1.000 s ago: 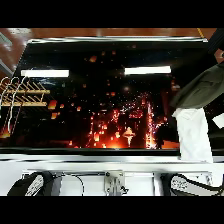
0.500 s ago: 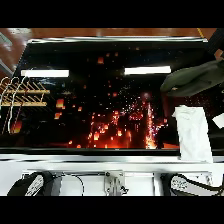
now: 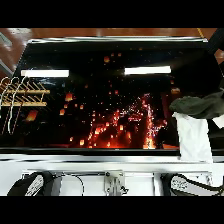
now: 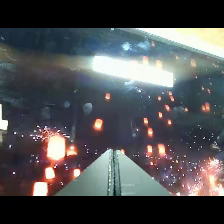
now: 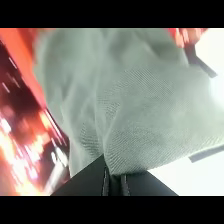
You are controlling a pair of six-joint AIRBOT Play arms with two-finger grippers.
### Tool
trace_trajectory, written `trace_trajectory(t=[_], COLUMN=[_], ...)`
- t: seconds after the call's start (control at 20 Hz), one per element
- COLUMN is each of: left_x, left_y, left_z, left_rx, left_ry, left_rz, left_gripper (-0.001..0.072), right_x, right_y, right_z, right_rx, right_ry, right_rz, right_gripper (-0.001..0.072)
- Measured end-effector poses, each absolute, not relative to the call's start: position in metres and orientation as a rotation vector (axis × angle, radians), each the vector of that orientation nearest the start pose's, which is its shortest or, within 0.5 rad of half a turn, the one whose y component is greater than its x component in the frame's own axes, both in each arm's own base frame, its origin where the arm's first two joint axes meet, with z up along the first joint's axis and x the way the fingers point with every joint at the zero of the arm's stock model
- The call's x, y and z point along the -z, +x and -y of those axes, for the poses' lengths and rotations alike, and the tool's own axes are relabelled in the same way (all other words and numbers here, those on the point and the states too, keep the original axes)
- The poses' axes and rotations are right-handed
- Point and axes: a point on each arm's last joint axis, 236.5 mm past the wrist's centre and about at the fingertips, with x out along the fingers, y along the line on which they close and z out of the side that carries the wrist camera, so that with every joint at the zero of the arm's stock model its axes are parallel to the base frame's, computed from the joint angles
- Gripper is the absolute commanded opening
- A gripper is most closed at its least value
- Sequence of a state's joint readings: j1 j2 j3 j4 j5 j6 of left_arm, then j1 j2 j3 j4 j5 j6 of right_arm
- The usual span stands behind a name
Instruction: Fold the shirts.
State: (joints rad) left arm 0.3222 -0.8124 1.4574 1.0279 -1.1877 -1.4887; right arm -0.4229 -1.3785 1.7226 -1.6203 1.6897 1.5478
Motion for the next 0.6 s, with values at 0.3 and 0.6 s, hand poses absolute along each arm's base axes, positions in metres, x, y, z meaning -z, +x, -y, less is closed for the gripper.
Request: trace_trajectory(t=[0.3,0.6], left_x=[-0.329,-0.329], left_y=[0.337,0.337], left_z=[0.007,0.007], left_rx=[0.143,0.146], left_ry=[-0.33,-0.32], left_rz=[-0.459,-0.457], left_gripper=[0.0033,0.0033], right_x=[-0.112,-0.078], right_y=[0.305,0.237], right_z=[0.166,0.158], right_rx=[0.473,0.613], right_ry=[0.277,0.315], right_rz=[-1.471,-1.624], right_gripper=[0.0074,0.0075])
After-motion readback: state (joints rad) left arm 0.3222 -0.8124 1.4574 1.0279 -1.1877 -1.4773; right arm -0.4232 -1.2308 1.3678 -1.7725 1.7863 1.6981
